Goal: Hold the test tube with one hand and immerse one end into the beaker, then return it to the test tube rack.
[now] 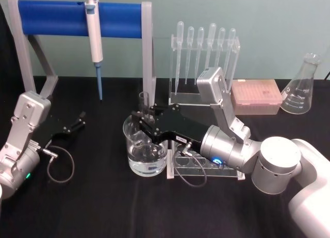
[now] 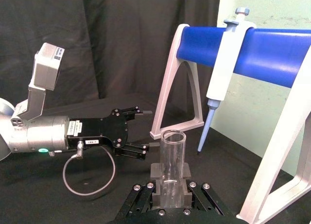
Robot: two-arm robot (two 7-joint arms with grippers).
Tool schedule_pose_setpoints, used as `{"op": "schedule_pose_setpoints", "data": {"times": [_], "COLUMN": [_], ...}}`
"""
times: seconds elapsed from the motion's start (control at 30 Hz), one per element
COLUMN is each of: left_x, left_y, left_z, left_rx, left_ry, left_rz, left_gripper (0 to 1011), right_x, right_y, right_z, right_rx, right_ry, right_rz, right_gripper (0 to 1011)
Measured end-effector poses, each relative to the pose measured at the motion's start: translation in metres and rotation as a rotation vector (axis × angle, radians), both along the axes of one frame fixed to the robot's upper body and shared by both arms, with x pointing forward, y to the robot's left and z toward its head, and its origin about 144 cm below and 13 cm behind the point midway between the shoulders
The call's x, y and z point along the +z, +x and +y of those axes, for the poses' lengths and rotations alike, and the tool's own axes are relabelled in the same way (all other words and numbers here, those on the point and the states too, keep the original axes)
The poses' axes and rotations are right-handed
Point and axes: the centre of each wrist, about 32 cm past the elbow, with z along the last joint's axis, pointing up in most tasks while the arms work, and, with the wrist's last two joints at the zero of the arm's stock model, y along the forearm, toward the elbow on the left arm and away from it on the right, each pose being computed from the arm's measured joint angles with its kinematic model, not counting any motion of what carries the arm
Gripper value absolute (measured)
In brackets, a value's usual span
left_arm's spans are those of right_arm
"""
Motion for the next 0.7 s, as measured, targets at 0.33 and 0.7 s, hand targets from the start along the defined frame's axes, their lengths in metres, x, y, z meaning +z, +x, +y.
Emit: {"op": "schedule_pose_setpoints", "data": {"times": [0.33, 0.7], "left_x": [0.0, 0.0], "left_y": [0.0, 0.0], "left_z": [0.0, 0.0], "left_rx": [0.0, 0.0], "left_ry": [0.0, 0.0], "left_rz": [0.0, 0.0], "left_gripper": [1000, 1000], "right_x": [0.0, 0.0], "right_y": [0.0, 0.0], "right_z": [0.0, 0.0], "right_rx": [0.0, 0.0], "right_ry": [0.0, 0.0], "right_rz": [0.0, 0.0], "right_gripper": [228, 228]}}
